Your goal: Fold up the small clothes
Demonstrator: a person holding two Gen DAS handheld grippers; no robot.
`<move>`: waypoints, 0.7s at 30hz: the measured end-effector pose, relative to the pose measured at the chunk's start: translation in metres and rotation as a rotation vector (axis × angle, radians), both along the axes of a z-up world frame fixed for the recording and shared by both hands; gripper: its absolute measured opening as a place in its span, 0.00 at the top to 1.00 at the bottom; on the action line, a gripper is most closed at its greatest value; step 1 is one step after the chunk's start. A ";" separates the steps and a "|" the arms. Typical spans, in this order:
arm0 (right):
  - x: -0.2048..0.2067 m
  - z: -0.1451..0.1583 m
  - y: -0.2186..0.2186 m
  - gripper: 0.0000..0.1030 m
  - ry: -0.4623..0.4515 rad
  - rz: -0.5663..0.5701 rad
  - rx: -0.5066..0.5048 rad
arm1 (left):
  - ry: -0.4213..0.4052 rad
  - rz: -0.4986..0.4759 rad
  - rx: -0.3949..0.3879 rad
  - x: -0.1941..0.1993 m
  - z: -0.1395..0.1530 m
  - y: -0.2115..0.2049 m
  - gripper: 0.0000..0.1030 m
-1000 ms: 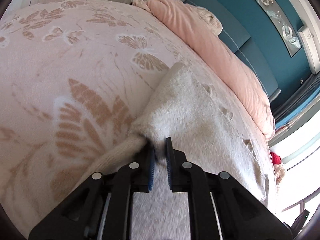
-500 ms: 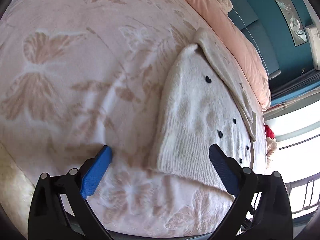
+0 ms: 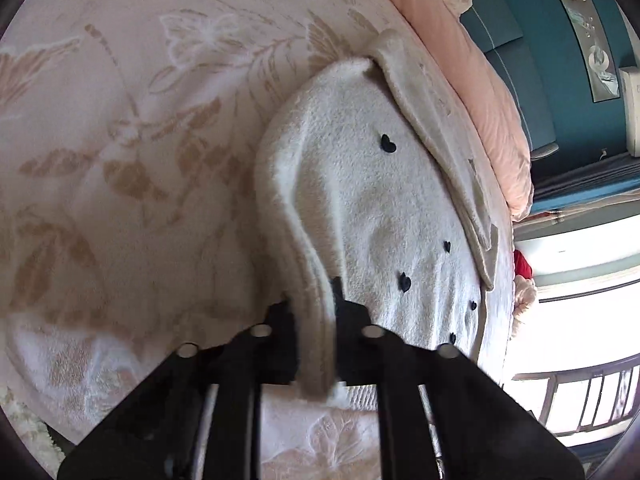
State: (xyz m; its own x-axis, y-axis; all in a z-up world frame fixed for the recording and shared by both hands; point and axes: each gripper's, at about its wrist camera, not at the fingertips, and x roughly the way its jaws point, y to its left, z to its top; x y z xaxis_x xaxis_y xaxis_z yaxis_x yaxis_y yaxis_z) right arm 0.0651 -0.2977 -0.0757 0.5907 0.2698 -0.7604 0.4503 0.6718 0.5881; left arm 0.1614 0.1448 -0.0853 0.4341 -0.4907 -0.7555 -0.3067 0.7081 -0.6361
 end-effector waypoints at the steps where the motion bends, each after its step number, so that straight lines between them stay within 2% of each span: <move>1: -0.004 0.004 -0.002 0.88 -0.012 -0.008 -0.002 | -0.007 0.001 0.011 -0.002 0.003 0.001 0.92; 3: -0.012 0.015 -0.004 0.89 -0.044 -0.016 -0.006 | -0.039 -0.003 0.033 -0.009 0.013 0.005 0.93; 6: -0.027 0.030 -0.003 0.90 -0.075 -0.023 -0.007 | -0.064 -0.018 0.014 -0.021 0.023 0.010 0.94; 12: -0.063 0.047 0.001 0.92 -0.082 -0.010 -0.028 | -0.093 -0.080 0.019 -0.057 0.049 0.008 0.94; 15: -0.095 0.055 0.000 0.92 -0.066 0.048 -0.055 | -0.100 -0.127 0.049 -0.086 0.063 0.016 0.94; 18: -0.134 0.057 0.004 0.92 -0.039 0.123 -0.098 | -0.088 -0.146 0.047 -0.112 0.068 0.031 0.94; 21: -0.156 0.044 0.005 0.92 -0.017 0.112 -0.084 | -0.056 -0.154 0.051 -0.139 0.059 0.036 0.94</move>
